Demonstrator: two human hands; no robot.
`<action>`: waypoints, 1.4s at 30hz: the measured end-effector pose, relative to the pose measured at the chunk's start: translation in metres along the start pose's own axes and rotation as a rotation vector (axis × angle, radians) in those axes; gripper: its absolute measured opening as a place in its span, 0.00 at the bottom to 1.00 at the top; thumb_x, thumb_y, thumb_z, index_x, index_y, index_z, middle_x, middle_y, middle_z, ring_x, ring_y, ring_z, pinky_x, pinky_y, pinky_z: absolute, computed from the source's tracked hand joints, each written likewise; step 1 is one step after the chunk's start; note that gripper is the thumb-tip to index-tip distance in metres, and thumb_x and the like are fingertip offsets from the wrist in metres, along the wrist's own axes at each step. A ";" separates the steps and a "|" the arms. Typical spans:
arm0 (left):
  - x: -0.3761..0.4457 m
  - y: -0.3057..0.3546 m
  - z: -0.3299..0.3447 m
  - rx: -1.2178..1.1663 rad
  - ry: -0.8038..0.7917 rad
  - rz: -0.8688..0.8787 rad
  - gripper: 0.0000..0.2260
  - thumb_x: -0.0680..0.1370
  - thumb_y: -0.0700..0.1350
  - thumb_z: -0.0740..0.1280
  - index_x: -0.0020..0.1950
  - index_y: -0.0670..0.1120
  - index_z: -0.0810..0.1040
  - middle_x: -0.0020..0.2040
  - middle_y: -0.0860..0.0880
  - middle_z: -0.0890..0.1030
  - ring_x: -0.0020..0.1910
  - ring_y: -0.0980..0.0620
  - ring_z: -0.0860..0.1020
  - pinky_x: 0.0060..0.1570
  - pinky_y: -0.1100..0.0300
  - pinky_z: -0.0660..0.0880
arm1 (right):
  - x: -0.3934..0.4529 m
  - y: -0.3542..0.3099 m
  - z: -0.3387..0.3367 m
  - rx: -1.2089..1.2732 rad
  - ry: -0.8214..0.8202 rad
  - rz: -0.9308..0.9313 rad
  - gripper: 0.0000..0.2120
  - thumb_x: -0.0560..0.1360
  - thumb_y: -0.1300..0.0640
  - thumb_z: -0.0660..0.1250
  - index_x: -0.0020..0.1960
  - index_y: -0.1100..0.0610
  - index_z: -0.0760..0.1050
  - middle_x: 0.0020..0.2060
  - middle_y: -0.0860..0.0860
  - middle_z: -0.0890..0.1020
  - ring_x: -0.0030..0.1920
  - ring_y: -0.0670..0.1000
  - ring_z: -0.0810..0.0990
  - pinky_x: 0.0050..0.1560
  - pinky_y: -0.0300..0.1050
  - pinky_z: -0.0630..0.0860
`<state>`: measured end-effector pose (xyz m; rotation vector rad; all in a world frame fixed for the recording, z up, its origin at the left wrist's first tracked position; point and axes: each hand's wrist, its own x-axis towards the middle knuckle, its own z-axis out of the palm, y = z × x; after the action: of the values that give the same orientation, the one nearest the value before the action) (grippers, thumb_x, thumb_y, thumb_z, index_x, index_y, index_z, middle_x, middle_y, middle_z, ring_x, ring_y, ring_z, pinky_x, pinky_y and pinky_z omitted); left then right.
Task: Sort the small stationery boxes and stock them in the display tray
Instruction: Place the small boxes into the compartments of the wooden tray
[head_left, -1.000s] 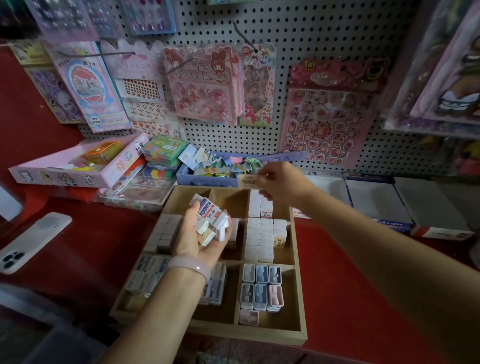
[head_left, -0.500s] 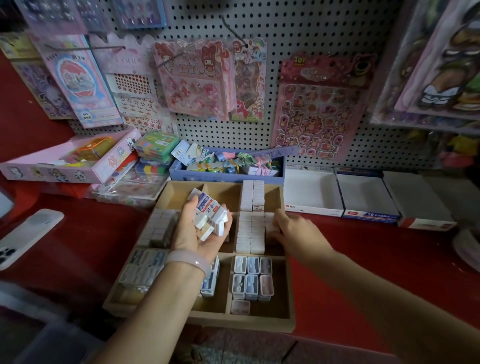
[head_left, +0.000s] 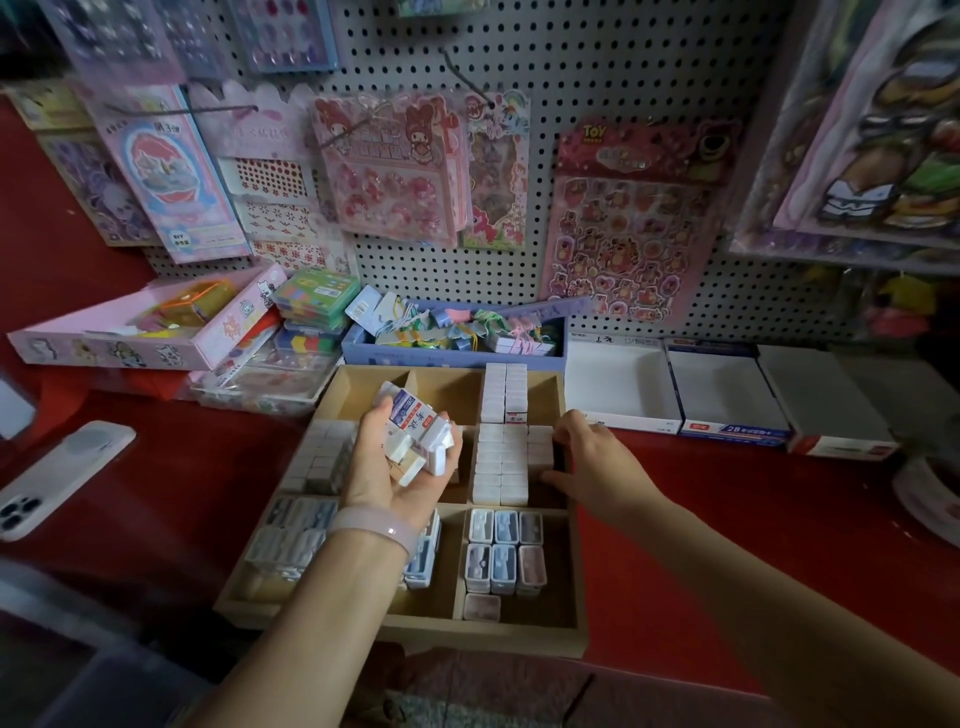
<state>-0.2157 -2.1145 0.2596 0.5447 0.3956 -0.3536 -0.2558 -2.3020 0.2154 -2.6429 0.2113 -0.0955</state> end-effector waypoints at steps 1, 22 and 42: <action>0.000 0.001 -0.001 0.011 -0.002 0.006 0.07 0.74 0.48 0.69 0.44 0.44 0.78 0.38 0.47 0.79 0.39 0.50 0.77 0.35 0.57 0.78 | 0.000 0.000 0.000 -0.019 -0.005 0.004 0.22 0.72 0.53 0.71 0.60 0.57 0.65 0.57 0.55 0.75 0.56 0.55 0.73 0.53 0.47 0.72; -0.007 0.005 -0.012 0.139 -0.044 0.021 0.07 0.76 0.48 0.67 0.46 0.45 0.77 0.41 0.44 0.79 0.42 0.48 0.79 0.39 0.52 0.79 | -0.005 -0.098 -0.028 0.457 -0.170 -0.208 0.16 0.75 0.46 0.65 0.48 0.60 0.76 0.40 0.54 0.81 0.39 0.51 0.78 0.39 0.42 0.74; 0.005 0.022 -0.021 -0.032 -0.049 0.020 0.17 0.76 0.46 0.67 0.29 0.44 0.84 0.41 0.44 0.76 0.43 0.47 0.75 0.56 0.54 0.71 | 0.073 -0.031 -0.022 -0.270 -0.033 -0.092 0.10 0.80 0.56 0.58 0.58 0.58 0.72 0.50 0.59 0.79 0.48 0.59 0.77 0.45 0.48 0.74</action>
<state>-0.2075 -2.0863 0.2508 0.5076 0.3476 -0.3402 -0.1823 -2.2976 0.2514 -2.9207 0.0963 -0.0574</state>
